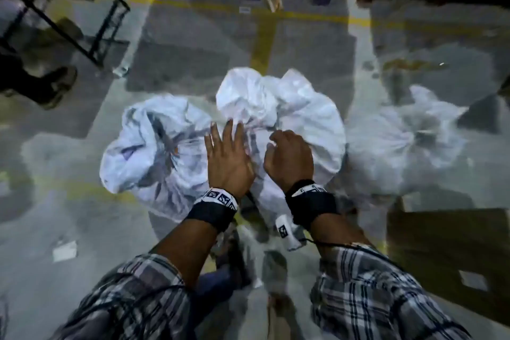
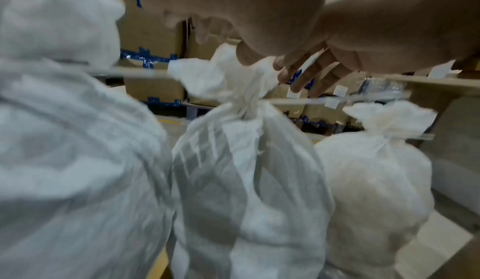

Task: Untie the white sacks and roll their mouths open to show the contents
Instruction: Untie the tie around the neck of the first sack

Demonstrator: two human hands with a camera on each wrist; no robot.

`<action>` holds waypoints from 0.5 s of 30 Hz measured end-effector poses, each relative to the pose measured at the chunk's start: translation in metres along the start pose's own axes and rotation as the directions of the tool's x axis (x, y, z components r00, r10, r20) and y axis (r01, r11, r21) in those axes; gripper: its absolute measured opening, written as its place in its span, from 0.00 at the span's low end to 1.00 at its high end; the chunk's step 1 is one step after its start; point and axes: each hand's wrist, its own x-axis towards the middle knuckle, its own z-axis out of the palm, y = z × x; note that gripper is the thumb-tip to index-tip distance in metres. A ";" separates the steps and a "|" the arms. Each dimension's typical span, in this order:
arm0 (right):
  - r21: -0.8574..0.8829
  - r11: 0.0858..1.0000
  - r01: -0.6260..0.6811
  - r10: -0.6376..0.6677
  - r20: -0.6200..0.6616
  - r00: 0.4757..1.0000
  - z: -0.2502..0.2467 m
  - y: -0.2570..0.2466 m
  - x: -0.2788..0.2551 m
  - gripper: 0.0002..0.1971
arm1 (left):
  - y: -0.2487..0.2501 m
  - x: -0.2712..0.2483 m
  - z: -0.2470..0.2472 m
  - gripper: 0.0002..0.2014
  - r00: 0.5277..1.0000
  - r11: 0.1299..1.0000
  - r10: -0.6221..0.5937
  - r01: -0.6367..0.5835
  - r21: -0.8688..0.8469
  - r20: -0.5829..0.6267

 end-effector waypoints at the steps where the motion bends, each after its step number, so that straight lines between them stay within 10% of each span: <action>1: 0.008 1.000 0.012 -0.012 0.004 1.000 0.019 0.007 -0.004 0.14 | -0.005 -0.005 0.018 0.32 1.000 1.000 0.018 -0.017 0.017 -0.019; 8: -0.094 0.978 0.184 -0.197 -0.150 0.969 0.140 0.050 -0.040 0.14 | -0.054 -0.053 0.131 0.36 0.975 0.986 0.140 -0.123 0.110 -0.170; 15: 0.009 0.996 0.087 -0.085 -0.157 0.984 0.132 0.007 -0.135 0.13 | -0.086 -0.150 0.073 0.29 0.962 0.999 0.019 -0.030 -0.037 -0.271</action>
